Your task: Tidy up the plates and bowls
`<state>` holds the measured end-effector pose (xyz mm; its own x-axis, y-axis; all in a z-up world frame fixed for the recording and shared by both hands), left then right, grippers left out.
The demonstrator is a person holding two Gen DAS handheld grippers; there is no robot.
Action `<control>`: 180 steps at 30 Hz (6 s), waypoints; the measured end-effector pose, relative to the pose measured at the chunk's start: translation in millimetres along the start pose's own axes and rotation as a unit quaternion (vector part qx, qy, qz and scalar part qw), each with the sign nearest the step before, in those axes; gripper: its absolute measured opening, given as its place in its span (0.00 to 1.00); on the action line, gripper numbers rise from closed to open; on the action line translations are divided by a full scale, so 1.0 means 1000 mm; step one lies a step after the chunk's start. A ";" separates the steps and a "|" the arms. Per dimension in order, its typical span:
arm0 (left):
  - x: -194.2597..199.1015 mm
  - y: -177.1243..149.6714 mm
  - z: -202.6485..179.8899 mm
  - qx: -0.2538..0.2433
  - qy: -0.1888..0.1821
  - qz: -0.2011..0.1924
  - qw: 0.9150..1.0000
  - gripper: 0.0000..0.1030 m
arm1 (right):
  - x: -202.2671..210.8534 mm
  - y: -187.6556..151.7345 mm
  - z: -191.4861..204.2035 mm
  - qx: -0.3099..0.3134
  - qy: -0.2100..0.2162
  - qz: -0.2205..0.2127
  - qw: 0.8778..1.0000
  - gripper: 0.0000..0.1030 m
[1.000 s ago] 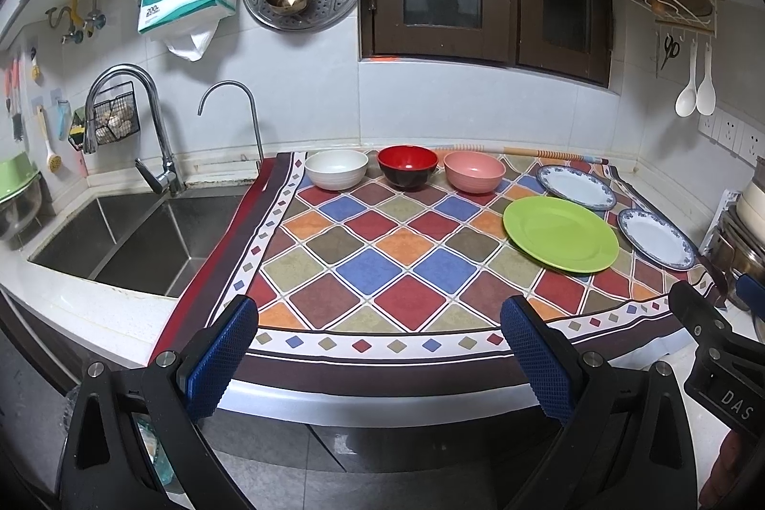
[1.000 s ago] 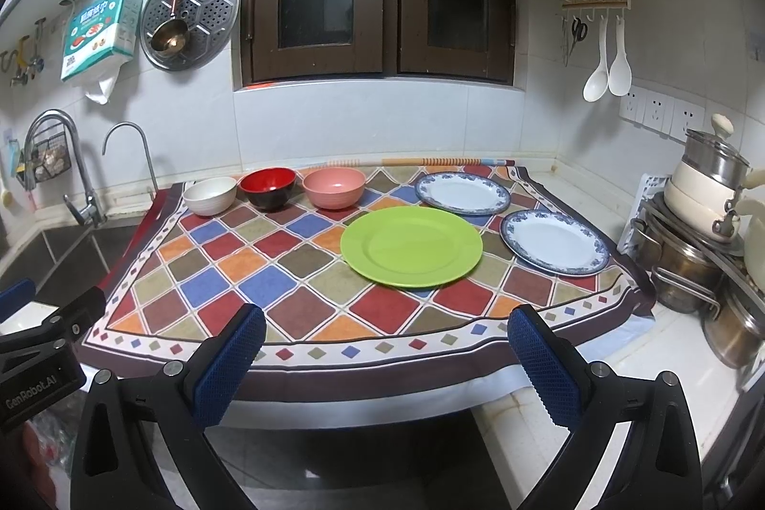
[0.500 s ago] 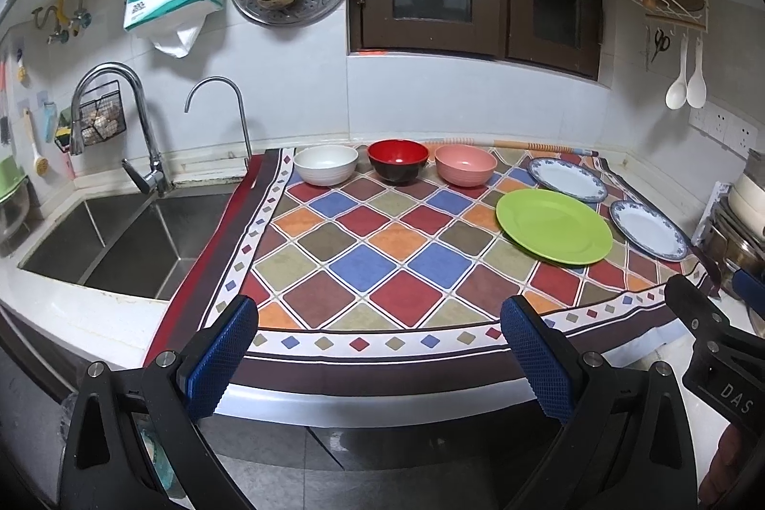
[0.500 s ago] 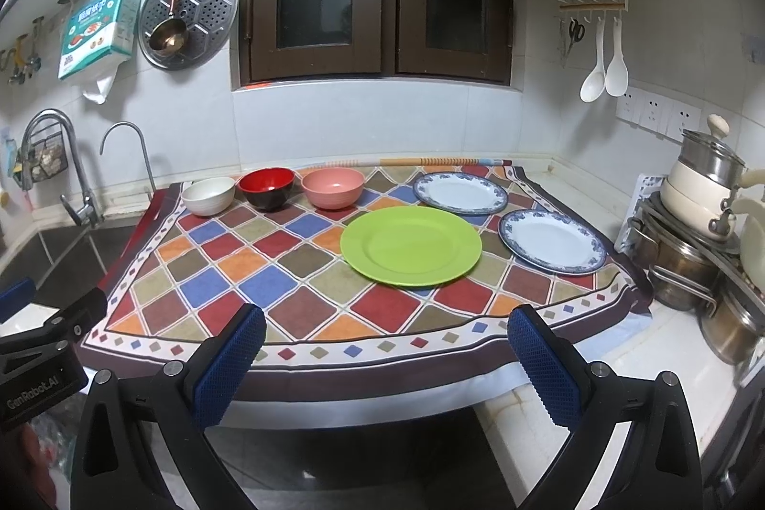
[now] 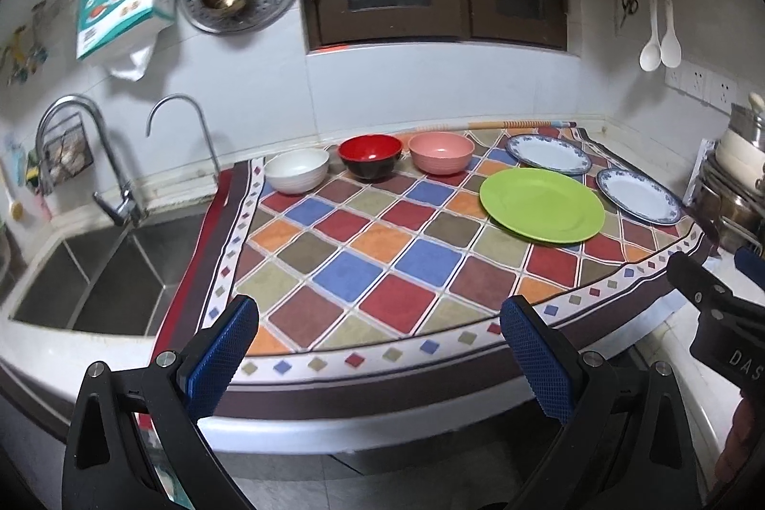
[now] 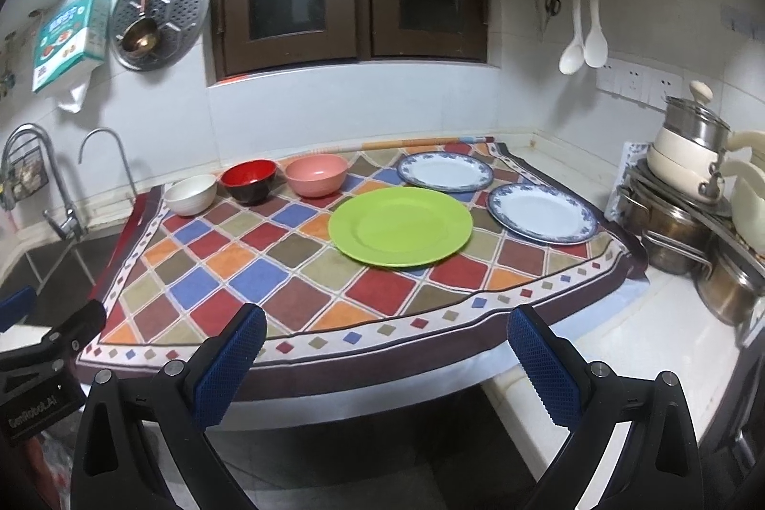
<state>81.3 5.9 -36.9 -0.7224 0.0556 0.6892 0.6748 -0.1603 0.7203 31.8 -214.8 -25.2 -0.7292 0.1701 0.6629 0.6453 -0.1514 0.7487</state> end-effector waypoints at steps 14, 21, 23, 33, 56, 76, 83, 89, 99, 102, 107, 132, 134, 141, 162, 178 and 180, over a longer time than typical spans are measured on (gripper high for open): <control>-0.079 0.084 -0.047 -0.035 -0.019 -0.012 0.999 0.98 | -0.064 0.049 -0.034 -0.025 -0.046 0.005 0.999 0.94; -0.140 0.126 -0.075 -0.047 -0.026 0.004 0.999 0.93 | -0.119 0.090 -0.051 -0.026 -0.069 0.003 0.997 0.92; -0.155 0.134 -0.083 -0.050 -0.026 0.009 0.998 0.91 | -0.136 0.101 -0.058 -0.026 -0.077 0.004 0.997 0.90; -0.253 0.152 -0.129 -0.031 -0.082 0.124 0.988 0.75 | -0.221 0.122 -0.090 -0.047 -0.074 0.053 0.995 0.79; -0.338 0.132 -0.177 -0.043 -0.112 0.240 0.963 0.42 | -0.334 0.101 -0.108 -0.071 -0.002 0.201 0.977 0.49; -0.304 0.141 -0.136 0.003 -0.095 0.192 0.977 0.37 | -0.320 0.114 -0.093 -0.052 0.009 0.191 0.980 0.38; -0.278 0.133 -0.089 0.046 -0.081 0.172 0.981 0.37 | -0.298 0.124 -0.062 -0.023 0.021 0.167 0.985 0.38; -0.258 0.116 -0.034 0.084 -0.059 0.165 0.981 0.37 | -0.283 0.124 -0.017 0.014 0.044 0.157 0.987 0.38; -0.238 0.089 0.048 0.119 -0.019 0.180 0.976 0.37 | -0.260 0.106 0.065 0.063 0.082 0.158 0.982 0.38; -0.236 0.079 0.067 0.128 -0.008 0.184 0.975 0.37 | -0.256 0.102 0.088 0.074 0.090 0.161 0.980 0.38; -0.237 0.063 0.089 0.140 0.000 0.195 0.971 0.37 | -0.253 0.093 0.121 0.092 0.104 0.170 0.976 0.38; -0.259 0.038 0.111 0.119 0.006 0.232 0.966 0.36 | -0.278 0.056 0.164 0.096 0.104 0.216 0.966 0.38; -0.259 0.038 0.111 0.117 0.005 0.231 0.966 0.36 | -0.278 0.055 0.164 0.095 0.103 0.217 0.966 0.38; -0.259 0.039 0.111 0.116 0.000 0.230 0.966 0.36 | -0.279 0.052 0.162 0.090 0.100 0.224 0.965 0.39; -0.203 0.122 0.042 0.024 -0.045 0.110 0.993 0.88 | -0.219 0.098 0.099 0.033 0.035 0.118 0.992 0.76; -0.195 0.171 -0.103 -0.072 -0.122 0.060 0.988 0.90 | -0.177 0.120 -0.040 -0.062 -0.071 0.043 0.995 0.78; -0.195 0.174 -0.122 -0.081 -0.133 0.058 0.986 0.90 | -0.176 0.122 -0.058 -0.074 -0.084 0.039 0.993 0.78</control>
<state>321.5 -153.0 -55.6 -0.5618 0.2812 0.7780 0.7026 -0.3343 0.6281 226.0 -319.7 -50.2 -0.6221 0.3103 0.7188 0.6489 -0.3094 0.6952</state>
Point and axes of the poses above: each gripper's, at about its wrist camera, not at the fingertips, and x roughly against the way its jaws point, z to its left, y to its top, the point moved 7 cm from there along -x, roughly the way its jaws point, and after that the axes turned 10 degrees about z, right-handed, at the moved point
